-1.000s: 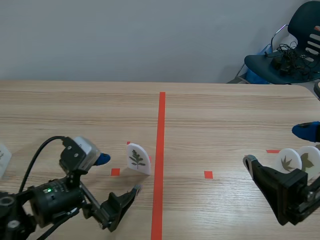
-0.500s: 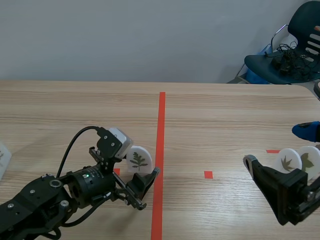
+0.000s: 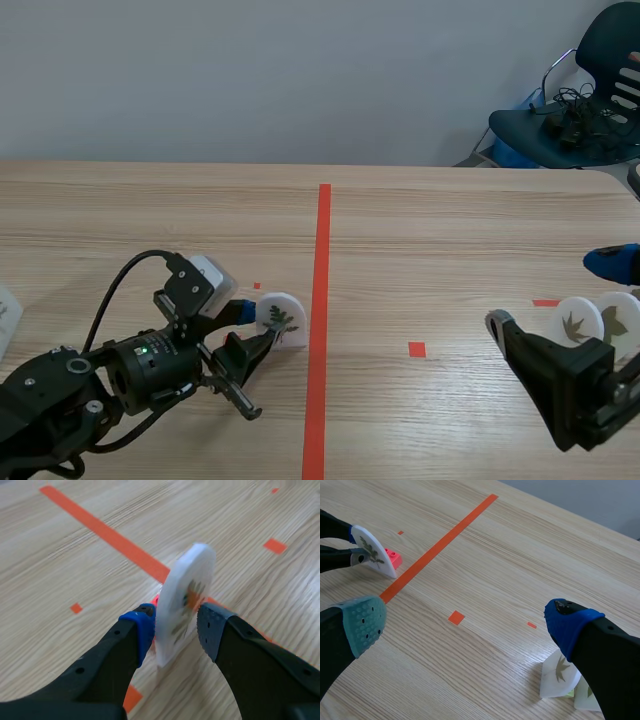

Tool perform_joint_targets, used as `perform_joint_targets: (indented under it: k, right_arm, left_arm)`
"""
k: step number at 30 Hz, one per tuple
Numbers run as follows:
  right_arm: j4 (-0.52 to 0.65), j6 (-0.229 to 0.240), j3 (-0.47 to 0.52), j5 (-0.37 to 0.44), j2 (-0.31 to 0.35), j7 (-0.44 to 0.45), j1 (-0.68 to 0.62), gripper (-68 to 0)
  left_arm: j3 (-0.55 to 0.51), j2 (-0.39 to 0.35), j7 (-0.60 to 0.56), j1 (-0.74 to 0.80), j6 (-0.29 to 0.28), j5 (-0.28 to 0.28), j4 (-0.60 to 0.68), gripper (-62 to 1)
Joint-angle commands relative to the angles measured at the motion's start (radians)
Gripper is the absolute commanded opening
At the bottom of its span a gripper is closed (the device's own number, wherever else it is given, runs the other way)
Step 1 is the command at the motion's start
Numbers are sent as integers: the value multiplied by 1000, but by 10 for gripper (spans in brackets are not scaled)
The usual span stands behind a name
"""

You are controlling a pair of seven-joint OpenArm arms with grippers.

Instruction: Do the leaf sorting experiment

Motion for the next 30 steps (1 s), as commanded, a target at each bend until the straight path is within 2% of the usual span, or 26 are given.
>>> perform_joint_targets:
  k: [1,3,6,7,9,11,14,17,18,22,25,28,30]
  right_arm:
    - [18,0,6,7,2,18,3,4]
    - [18,0,6,7,2,18,3,4]
    - [18,0,6,7,2,18,3,4]
    - [18,0,6,7,2,18,3,4]
    - [18,0,6,7,2,18,3,4]
    - [18,0,6,7,2,18,3,4]
    - [18,0,6,7,2,18,3,4]
    - [18,0,6,7,2,18,3,4]
    - [18,0,6,7,2,18,3,4]
    - [18,0,7,7,2,18,3,4]
    - [18,0,7,7,2,18,3,4]
    - [18,0,7,7,2,18,3,4]
    - [18,0,7,7,2,18,3,4]
  left_arm:
    - [-5,8,-31,-2,-8,-19,27,-389]
    - [-5,8,-43,-3,-8,-43,28,-419]
    - [-7,8,-43,-3,-14,-77,28,-548]
    - [-7,7,-43,-3,-24,-77,28,-566]
    - [-7,7,-43,-3,-51,-92,29,-567]
    - [-16,4,-39,10,-97,-130,49,-567]
    - [-80,-13,-34,72,-163,-174,143,-567]
    - [-198,-35,-30,183,-166,-182,262,-567]
    - [-243,-41,-27,224,-165,-210,294,-567]
    - [-436,-43,24,360,-126,-305,343,-567]
    - [-553,-42,56,428,-47,-392,332,-567]
    - [-631,-42,90,446,3,-432,307,-567]
    - [-658,-42,96,437,31,-433,281,-567]
